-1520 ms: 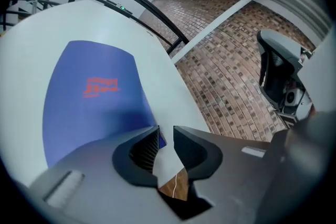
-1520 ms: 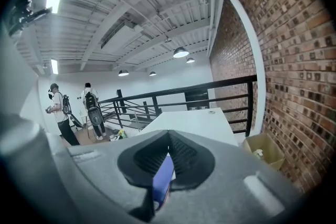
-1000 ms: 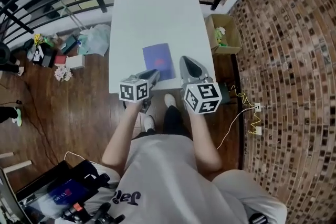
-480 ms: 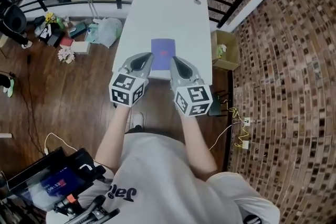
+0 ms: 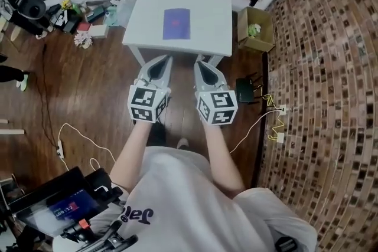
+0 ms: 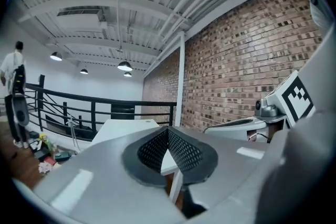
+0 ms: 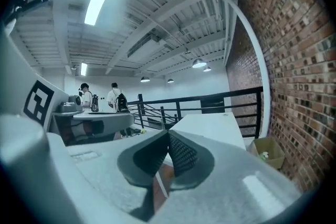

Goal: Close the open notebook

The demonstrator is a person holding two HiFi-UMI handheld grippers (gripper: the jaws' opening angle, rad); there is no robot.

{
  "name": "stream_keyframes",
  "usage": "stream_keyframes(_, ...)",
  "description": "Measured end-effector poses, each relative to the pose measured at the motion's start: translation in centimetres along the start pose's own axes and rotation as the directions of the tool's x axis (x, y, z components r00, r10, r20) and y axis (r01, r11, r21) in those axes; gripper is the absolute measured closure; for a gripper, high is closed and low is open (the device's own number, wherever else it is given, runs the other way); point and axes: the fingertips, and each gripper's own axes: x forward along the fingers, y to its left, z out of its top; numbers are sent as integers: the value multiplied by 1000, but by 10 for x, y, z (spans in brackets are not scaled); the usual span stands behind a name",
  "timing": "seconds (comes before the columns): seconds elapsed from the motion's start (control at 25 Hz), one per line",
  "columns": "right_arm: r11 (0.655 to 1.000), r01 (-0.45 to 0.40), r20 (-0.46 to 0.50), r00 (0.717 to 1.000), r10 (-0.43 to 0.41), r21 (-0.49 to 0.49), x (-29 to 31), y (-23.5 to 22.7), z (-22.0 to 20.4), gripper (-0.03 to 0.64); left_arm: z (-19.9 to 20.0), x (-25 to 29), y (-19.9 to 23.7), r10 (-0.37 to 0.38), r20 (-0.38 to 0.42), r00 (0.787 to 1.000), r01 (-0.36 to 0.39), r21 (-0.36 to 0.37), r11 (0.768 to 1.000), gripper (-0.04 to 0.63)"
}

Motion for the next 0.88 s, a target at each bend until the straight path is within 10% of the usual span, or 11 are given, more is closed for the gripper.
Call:
stream_keyframes(0.32, 996, 43, 135, 990, -32, -79, -45, 0, 64, 627, 51, -31, -3, 118, 131, 984, -135, 128, 983, 583)
stream_keyframes(0.88, 994, 33, 117, 993, -20, -108, -53, 17, 53, 626, 36, -46, 9, 141, 135, 981, -154, 94, 984, 583)
